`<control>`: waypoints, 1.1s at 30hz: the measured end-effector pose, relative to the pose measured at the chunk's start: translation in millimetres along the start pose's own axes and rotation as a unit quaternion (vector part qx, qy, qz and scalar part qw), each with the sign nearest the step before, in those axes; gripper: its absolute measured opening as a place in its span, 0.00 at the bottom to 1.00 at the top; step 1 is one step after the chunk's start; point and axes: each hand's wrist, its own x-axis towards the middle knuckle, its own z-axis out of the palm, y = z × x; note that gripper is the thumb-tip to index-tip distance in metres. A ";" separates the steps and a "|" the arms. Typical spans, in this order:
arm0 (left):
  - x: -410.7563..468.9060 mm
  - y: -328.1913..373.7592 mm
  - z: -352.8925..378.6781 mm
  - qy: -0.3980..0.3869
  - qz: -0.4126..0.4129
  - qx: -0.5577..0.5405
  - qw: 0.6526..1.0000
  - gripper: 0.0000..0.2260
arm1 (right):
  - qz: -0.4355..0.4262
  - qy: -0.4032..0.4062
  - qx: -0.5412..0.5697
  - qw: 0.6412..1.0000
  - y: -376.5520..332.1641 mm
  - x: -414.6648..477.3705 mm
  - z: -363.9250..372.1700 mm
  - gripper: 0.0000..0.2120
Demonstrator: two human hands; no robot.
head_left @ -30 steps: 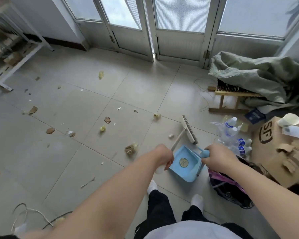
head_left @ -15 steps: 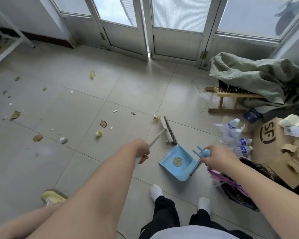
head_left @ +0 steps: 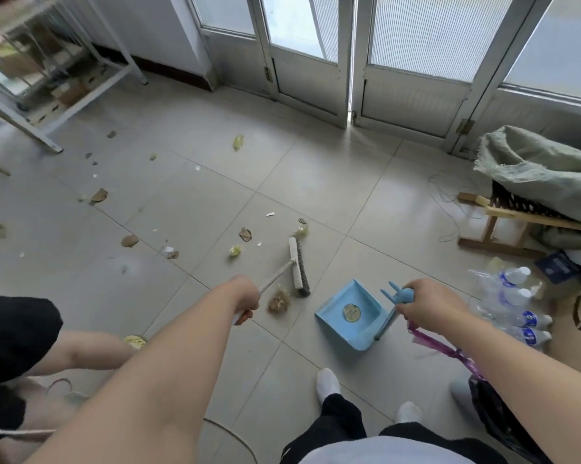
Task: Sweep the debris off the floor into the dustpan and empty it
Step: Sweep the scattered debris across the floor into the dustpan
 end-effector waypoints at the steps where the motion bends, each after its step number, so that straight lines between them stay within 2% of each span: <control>1: -3.4 -1.6 2.4 0.009 0.008 0.000 1.000 0.07 | -0.005 -0.001 -0.001 1.000 0.8 0.7 0.0 0.04; 7: -46.3 -12.4 22.2 0.064 0.080 0.087 0.991 0.11 | -0.045 -0.015 -0.013 0.999 10.7 -0.9 -4.6 0.03; 9: -65.7 -11.6 27.8 0.064 0.083 0.110 0.988 0.08 | -0.059 -0.018 -0.023 0.998 15.8 -2.8 -6.0 0.05; 12: -90.4 -9.9 40.5 0.053 0.069 0.118 0.989 0.08 | -0.079 -0.027 -0.037 0.996 22.6 -6.8 -10.4 0.06; 16: -105.7 -13.5 65.2 0.025 0.047 0.172 0.984 0.15 | -0.105 -0.034 -0.065 0.992 28.4 -9.8 -15.0 0.08; 23: -102.8 -54.2 80.0 -0.001 -0.045 0.169 0.985 0.19 | -0.124 -0.046 -0.096 0.987 21.5 -9.9 -5.5 0.07; 29: -78.8 -77.3 49.8 0.057 -0.036 0.177 0.982 0.24 | -0.145 -0.053 -0.118 0.981 -26.5 -1.1 6.0 0.06; 33: -53.9 -86.0 21.4 0.129 -0.022 0.218 0.967 0.17 | -0.150 -0.060 -0.127 0.979 -70.2 11.0 14.3 0.05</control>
